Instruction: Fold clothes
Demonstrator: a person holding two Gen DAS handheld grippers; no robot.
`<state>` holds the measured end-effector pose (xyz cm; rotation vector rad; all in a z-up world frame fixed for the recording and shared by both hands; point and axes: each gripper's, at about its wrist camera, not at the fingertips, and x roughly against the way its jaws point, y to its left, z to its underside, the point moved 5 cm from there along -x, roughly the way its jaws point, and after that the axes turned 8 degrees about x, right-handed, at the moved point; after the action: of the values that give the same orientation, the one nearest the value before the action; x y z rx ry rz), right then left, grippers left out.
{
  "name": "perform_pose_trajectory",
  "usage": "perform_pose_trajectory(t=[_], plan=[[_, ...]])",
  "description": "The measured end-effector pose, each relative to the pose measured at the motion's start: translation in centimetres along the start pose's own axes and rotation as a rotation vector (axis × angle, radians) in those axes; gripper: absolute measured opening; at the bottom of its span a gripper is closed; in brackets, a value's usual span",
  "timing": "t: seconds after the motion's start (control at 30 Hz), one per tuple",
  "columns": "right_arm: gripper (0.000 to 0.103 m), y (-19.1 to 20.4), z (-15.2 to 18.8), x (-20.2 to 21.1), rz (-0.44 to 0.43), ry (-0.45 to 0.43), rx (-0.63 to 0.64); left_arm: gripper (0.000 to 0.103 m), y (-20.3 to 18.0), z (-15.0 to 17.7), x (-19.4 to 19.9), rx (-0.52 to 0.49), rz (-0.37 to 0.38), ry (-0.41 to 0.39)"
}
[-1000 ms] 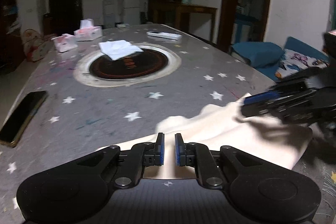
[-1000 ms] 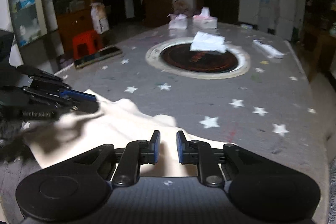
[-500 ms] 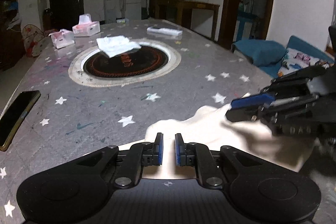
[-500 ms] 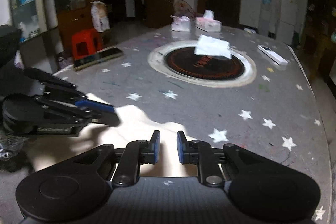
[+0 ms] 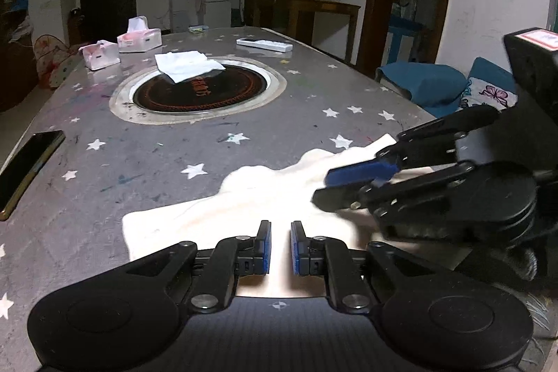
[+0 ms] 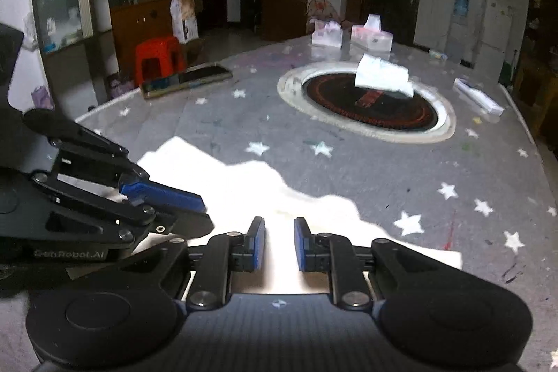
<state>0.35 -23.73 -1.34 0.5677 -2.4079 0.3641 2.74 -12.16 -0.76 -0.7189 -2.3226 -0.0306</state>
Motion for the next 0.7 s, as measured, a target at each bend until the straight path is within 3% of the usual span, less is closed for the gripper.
perform_pose_trajectory(t=[0.27,0.47,0.7], plan=[[0.016,1.2,1.2,3.6,-0.028,-0.037,0.020,0.014,3.4,0.5,1.3,0.112,-0.056,-0.040],[0.019,0.7,2.5,3.0,-0.027,-0.018,-0.022,0.018,6.4,0.0,1.2,0.163,-0.154,-0.055],[0.020,-0.4,3.1,5.5,0.029,-0.048,-0.066,0.017,6.5,-0.5,2.0,0.183,-0.159,-0.071]])
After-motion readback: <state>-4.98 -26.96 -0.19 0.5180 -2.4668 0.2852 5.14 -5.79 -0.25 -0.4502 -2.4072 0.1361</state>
